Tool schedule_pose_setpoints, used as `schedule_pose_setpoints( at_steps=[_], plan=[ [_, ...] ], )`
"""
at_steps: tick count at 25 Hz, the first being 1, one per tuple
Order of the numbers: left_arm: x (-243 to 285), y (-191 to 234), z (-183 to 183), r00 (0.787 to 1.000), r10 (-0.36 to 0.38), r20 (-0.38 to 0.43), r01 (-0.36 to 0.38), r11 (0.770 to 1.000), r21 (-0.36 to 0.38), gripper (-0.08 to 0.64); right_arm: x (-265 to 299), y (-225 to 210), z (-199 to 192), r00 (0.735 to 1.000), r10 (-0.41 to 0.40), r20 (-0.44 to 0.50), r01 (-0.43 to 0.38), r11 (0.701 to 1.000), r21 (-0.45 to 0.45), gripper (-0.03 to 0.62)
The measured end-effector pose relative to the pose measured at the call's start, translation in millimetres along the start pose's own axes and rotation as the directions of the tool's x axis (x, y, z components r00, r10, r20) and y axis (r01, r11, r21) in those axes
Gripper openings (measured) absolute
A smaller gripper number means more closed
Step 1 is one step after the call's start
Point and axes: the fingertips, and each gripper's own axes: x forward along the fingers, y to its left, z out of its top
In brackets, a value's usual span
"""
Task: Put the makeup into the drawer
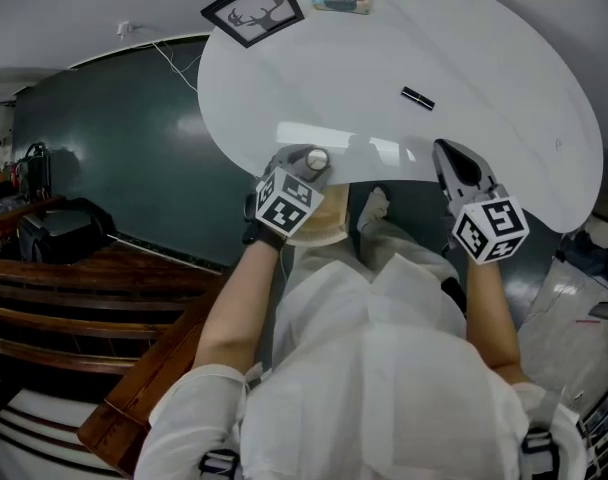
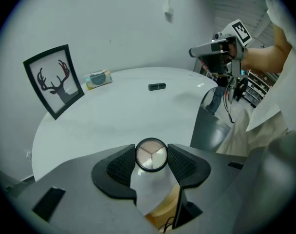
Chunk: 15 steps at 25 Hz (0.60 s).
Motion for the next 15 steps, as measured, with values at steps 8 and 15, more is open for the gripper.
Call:
schedule_pose_setpoints(
  at_steps=[8,15],
  plan=[
    [-21.5,-26.7,-43.7,0.999,-0.039,-0.012,0.038,0.998,-0.044,0.221,32.3,31.3,2.1,0.997,0.065,-0.028,-0.066,0.997,-0.028,0.011],
    [-23.9,-52.0,-63.3,0.994,-0.106,-0.030,0.106,0.994,0.001,0.220,43.0,45.9,-0.4,0.996,0.074,-0.040,-0.076,0.997,-0.034,0.011]
  ],
)
